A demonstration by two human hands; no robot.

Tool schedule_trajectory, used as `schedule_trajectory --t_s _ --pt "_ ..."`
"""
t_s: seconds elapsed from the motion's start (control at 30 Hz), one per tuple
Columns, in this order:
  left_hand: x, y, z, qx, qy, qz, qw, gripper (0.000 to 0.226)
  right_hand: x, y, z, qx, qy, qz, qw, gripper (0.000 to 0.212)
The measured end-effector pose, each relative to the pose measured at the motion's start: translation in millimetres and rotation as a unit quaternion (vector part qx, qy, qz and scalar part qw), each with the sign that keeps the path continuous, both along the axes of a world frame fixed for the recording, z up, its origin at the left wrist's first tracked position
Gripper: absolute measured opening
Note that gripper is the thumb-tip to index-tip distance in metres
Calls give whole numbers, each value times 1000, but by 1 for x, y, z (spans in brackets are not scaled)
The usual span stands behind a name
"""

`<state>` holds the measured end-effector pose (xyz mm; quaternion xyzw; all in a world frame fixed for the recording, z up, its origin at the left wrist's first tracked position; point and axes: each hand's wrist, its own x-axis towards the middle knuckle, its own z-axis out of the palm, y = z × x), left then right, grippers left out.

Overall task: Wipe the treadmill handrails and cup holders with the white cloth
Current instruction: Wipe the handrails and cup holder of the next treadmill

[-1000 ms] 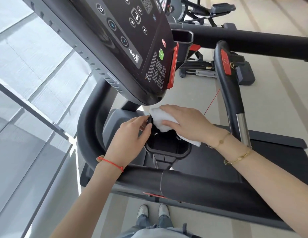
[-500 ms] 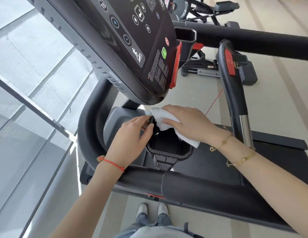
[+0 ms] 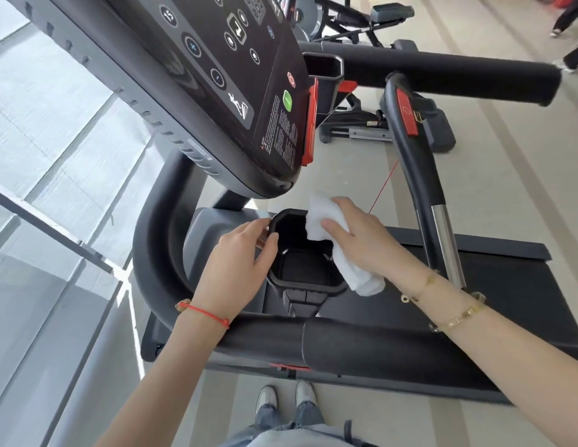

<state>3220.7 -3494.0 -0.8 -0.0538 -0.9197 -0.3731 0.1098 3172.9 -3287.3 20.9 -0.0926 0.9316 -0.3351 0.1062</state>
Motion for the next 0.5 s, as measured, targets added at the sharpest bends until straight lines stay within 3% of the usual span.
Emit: schedule_trajectory --t_s 0.17,0.27,0.37,0.5 --pt "-1 -1 -1 8 -7 1 1000 34 37 0 -15 -56 25 -31 998 55" --pt "0 -1 -1 5 -5 2 1000 34 27 -1 -13 -38 35 -13 999 51" --pt "0 -1 1 3 -6 3 1000 33 -12 3 3 29 41 93 994 38" --pt "0 -1 1 3 0 7 1000 29 -46 -7 22 69 -12 238 969 38"
